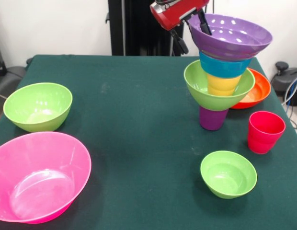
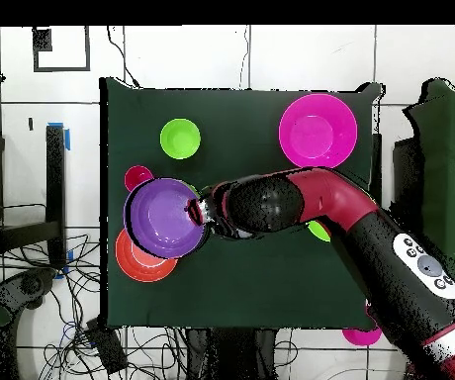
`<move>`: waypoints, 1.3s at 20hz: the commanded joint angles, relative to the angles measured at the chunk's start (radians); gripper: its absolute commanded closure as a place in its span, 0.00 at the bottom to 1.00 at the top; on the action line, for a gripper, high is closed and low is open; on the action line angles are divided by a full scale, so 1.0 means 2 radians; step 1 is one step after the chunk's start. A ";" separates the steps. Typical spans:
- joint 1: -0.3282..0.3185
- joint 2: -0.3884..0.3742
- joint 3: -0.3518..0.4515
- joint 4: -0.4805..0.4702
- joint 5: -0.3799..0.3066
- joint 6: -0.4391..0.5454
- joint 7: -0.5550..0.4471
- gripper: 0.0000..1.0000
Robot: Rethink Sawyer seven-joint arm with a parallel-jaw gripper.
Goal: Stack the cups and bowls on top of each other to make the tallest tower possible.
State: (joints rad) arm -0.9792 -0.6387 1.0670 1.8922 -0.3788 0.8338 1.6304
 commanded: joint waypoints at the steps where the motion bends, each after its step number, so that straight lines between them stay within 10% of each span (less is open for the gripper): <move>1: 0.020 0.032 -0.023 0.014 -0.013 -0.023 -0.015 0.00; 17: 0.021 0.031 -0.022 0.014 -0.005 -0.017 -0.013 0.00; 26: 0.013 -0.028 0.017 0.021 0.068 0.033 0.002 0.00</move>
State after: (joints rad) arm -0.9800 -0.6737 1.0829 1.8956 -0.2789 0.8216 1.6304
